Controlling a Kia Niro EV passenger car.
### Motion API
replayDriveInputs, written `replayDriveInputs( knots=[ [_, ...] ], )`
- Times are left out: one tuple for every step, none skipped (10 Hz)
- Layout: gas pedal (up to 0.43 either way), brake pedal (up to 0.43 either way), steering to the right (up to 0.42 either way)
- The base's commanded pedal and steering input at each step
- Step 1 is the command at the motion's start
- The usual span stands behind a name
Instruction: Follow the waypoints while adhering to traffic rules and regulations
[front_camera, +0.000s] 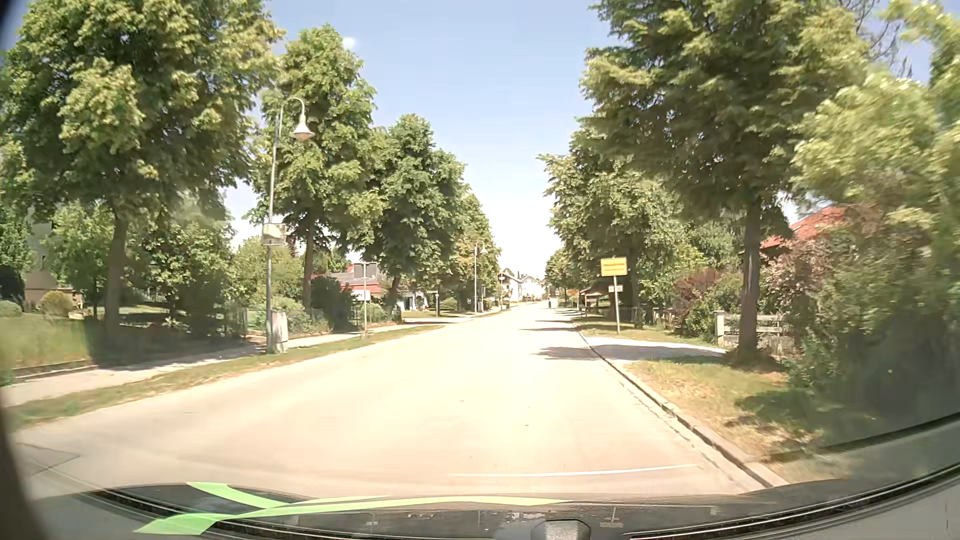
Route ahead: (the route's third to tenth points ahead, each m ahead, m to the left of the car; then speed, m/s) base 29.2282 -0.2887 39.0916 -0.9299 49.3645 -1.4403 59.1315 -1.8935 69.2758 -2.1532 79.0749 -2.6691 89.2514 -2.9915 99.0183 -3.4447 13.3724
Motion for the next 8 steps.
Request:
replayDriveInputs(
  knots=[
    [0.189,0.0,0.01],
    [0.189,0.0,0.01],
    [0.189,0.0,0.009],
    [0.189,0.0,0.01],
    [0.197,0.0,0.009],
    [0.197,0.0,0.008],
    [0.197,0.0,0.009],
    [0.197,0.0,0.008]
  ],
)
